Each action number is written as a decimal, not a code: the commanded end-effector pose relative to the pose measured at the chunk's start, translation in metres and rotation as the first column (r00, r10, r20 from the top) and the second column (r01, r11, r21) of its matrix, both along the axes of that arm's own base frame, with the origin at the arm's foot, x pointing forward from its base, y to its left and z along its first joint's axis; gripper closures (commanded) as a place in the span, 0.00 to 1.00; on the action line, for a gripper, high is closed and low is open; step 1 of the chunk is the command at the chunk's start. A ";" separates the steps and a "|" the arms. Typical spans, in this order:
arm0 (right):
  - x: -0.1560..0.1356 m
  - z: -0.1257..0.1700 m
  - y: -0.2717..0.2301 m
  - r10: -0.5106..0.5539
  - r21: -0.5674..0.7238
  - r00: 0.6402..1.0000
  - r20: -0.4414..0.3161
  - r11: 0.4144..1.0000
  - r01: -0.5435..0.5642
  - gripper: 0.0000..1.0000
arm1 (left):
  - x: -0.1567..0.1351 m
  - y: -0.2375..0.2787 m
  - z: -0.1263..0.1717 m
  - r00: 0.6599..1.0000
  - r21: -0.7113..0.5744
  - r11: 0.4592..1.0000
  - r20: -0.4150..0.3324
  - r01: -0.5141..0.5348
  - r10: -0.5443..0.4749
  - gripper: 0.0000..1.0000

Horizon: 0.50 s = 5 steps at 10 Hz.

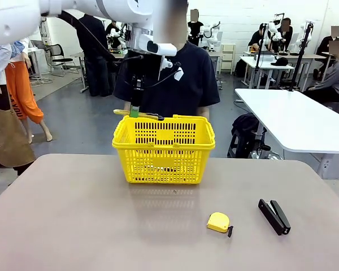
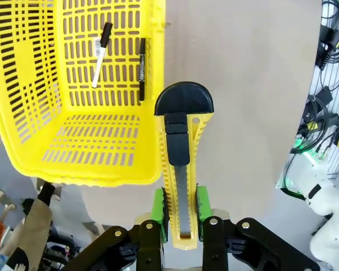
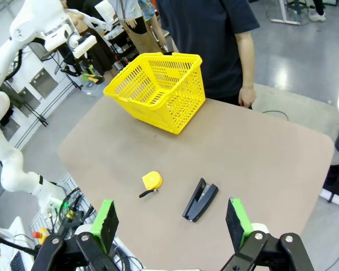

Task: Place the items the person wants into the basket.
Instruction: Pick up the item the person points to and place it in the Market Basket.

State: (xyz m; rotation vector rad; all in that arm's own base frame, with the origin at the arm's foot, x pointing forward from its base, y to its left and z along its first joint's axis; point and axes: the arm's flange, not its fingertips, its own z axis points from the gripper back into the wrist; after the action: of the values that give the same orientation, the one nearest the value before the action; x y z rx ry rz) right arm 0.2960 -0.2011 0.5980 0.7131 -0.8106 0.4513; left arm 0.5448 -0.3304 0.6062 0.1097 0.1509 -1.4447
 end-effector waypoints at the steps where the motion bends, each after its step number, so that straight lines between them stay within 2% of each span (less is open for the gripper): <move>1: 0.002 -0.001 0.000 0.012 0.017 1.000 0.025 1.000 -0.012 0.00 | 0.034 -0.010 0.008 0.997 0.000 0.997 0.018 0.072 -0.072 0.74; 3: 0.002 -0.001 0.000 0.012 0.017 1.000 0.025 1.000 -0.012 0.00 | 0.057 -0.011 -0.008 0.991 -0.040 0.991 0.039 0.127 -0.126 0.74; 5: 0.002 -0.001 0.000 0.012 0.017 1.000 0.025 1.000 -0.012 0.00 | 0.081 -0.008 -0.030 0.992 -0.078 0.989 0.019 0.129 -0.128 0.74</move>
State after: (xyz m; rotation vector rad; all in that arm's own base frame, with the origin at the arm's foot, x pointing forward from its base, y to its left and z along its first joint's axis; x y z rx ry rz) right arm 0.2960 -0.2011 0.5980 0.7131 -0.8106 0.4513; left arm 0.6029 -0.3330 0.5691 0.0787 0.0880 -1.5522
